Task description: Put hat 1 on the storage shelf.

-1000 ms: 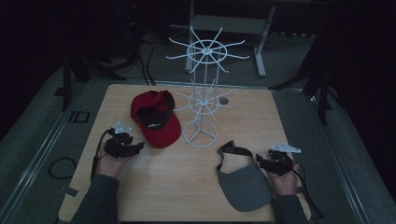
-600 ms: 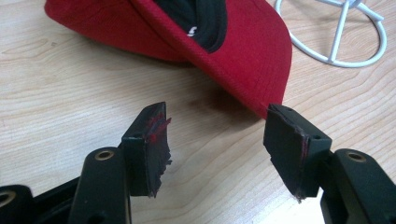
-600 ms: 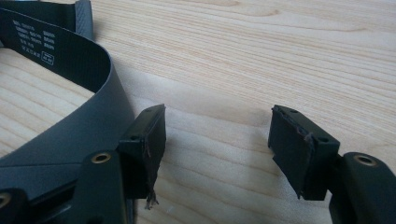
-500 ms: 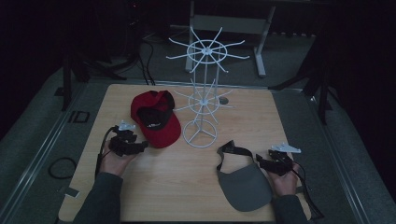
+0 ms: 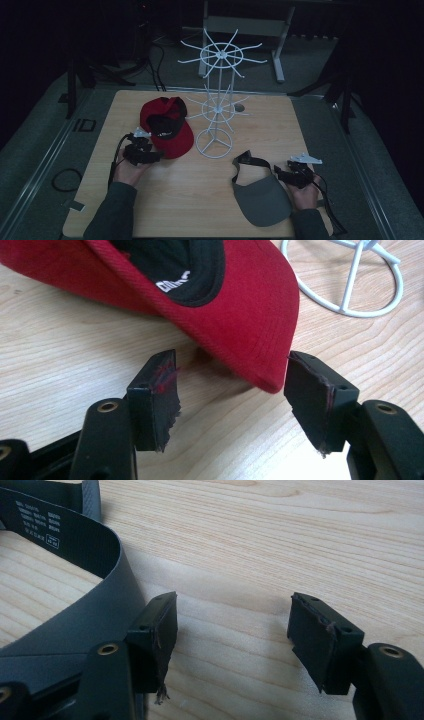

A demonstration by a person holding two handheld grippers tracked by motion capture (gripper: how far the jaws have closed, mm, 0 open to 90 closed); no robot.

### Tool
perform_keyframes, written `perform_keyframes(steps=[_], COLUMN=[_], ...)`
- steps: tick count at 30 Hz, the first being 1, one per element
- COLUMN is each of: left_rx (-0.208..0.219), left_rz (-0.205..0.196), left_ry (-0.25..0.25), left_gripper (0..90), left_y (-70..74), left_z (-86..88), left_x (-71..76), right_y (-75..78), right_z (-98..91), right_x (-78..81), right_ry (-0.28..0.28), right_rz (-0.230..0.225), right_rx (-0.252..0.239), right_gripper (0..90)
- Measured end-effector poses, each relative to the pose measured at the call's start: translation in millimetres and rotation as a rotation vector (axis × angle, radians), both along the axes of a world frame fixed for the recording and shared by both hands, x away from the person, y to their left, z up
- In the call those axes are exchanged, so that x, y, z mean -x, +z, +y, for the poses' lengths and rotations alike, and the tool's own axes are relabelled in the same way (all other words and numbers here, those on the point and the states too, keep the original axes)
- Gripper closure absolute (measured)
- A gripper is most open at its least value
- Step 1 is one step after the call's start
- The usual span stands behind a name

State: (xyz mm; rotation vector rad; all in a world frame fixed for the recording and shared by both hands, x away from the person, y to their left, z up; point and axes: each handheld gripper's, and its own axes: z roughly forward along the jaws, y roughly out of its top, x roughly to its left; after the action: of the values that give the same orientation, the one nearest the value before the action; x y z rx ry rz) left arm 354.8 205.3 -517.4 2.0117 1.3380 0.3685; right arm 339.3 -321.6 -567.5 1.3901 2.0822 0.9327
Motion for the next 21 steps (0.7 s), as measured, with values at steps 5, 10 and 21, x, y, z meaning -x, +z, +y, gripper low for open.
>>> perform_keyframes(steps=[5,10,21], left_rx=[0.006,0.021,0.054], left_rz=[0.011,0.033,0.072], left_ry=[-0.003,-0.004,-0.015], left_gripper=[40.4,43.0,47.4], left_y=[-2.4,-6.7,-21.6], left_z=[-3.7,-7.2,-15.6], left_x=[-5.2,-15.0,-28.8], right_y=[0.0,-0.1,-0.1], right_z=[0.0,0.1,0.2], right_x=[0.0,0.1,0.3], right_ry=[0.001,0.003,0.004], right_rz=[0.0,0.0,0.001], right_rx=[0.0,0.001,0.0], right_gripper=[36.3,35.9,35.5])
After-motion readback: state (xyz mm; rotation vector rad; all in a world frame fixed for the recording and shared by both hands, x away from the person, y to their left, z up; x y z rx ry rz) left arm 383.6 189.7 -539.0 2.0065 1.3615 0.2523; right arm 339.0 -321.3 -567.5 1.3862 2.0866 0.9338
